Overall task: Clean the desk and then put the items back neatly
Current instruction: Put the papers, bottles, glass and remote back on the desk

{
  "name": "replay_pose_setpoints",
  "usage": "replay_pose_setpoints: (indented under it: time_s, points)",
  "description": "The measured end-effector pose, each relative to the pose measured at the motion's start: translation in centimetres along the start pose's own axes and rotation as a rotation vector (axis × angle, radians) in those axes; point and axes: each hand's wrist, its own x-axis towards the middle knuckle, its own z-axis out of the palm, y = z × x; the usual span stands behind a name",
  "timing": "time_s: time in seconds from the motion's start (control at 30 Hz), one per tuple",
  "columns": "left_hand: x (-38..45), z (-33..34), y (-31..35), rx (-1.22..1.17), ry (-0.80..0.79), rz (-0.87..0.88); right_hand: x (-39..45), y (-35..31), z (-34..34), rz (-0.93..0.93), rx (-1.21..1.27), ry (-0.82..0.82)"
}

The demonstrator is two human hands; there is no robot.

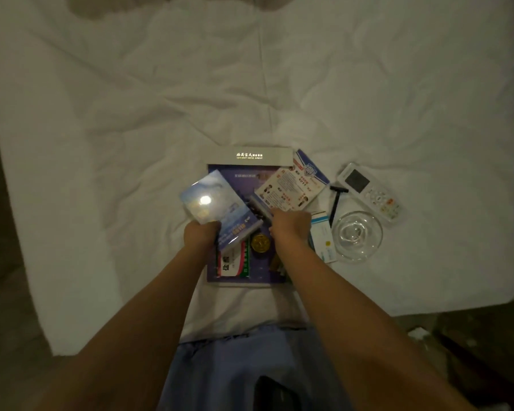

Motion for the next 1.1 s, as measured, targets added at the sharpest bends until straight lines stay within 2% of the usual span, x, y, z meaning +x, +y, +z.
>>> replay_pose_setpoints:
  time_s: [0.13,0.33,0.73,0.93,1.1]
  points:
    - [0.3,-0.5,-0.6,-0.023,-0.071,0.068,0.1,0.0,0.8,-0.004,0.014,0.056]
    - [-0.3,-2.2,-1.8,-0.084,-0.108,0.091,0.0,1.7,-0.2,-0.109,-0.027,-0.021]
    - [-1.2,-7.2,-4.1,-0.123,0.005,0.142,0.8,0.6,-0.3,0.214,0.427,-0.267]
    - [-4.0,-8.3,-2.8,-0.151,0.004,0.210,-2.0,-0.2,-1.9,0.137,0.561,-0.374]
    - [-8.5,-10.1,0.5,-0.155,-0.046,0.348,-6.7,-1.6,-5.4,0.038,0.619,-0.399]
